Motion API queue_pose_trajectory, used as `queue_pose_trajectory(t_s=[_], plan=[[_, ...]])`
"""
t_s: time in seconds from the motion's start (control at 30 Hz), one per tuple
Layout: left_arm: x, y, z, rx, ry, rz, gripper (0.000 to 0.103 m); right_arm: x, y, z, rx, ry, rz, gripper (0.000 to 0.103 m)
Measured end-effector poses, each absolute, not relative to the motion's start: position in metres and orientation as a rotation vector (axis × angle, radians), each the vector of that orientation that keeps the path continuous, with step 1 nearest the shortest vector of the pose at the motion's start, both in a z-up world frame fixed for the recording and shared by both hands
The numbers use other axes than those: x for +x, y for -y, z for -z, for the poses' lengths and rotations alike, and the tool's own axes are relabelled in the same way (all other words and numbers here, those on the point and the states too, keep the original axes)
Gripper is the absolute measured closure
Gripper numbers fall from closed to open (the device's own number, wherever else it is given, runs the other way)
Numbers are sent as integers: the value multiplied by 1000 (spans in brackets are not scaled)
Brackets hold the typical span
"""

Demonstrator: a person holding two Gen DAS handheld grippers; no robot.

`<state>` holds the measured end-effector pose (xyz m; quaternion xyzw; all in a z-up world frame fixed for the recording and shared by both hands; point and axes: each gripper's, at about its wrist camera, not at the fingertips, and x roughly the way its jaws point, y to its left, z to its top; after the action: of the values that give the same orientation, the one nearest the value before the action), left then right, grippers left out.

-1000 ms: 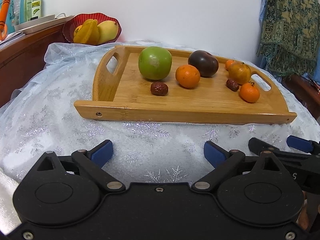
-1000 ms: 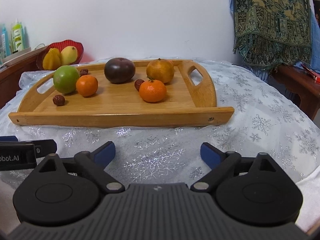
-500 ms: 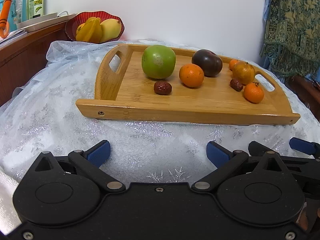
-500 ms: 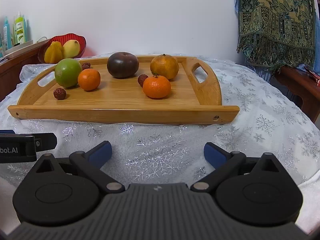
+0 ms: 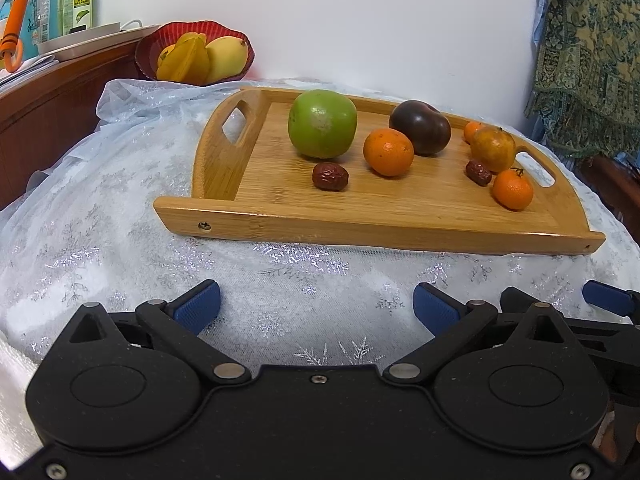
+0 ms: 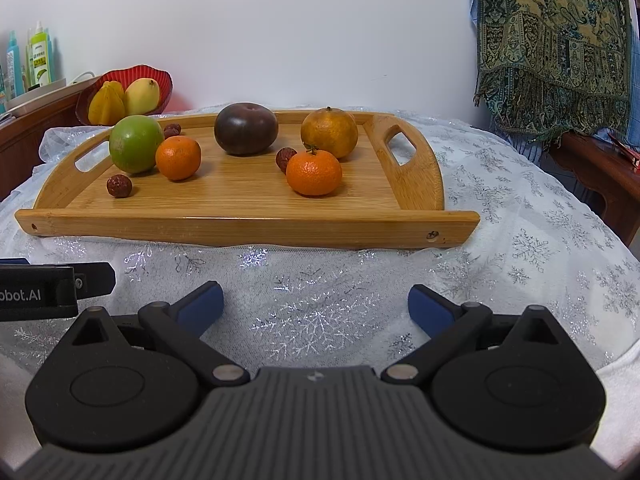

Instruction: Organize fruits

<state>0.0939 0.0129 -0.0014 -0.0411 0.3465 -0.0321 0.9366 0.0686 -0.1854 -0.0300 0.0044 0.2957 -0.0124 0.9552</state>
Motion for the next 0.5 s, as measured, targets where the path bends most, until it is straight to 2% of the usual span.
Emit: queue_pose_trajectory(t_s=[0.5], plan=[[96, -7, 4, -22, -724, 35, 0, 68, 185, 31, 10, -602, 26, 0]])
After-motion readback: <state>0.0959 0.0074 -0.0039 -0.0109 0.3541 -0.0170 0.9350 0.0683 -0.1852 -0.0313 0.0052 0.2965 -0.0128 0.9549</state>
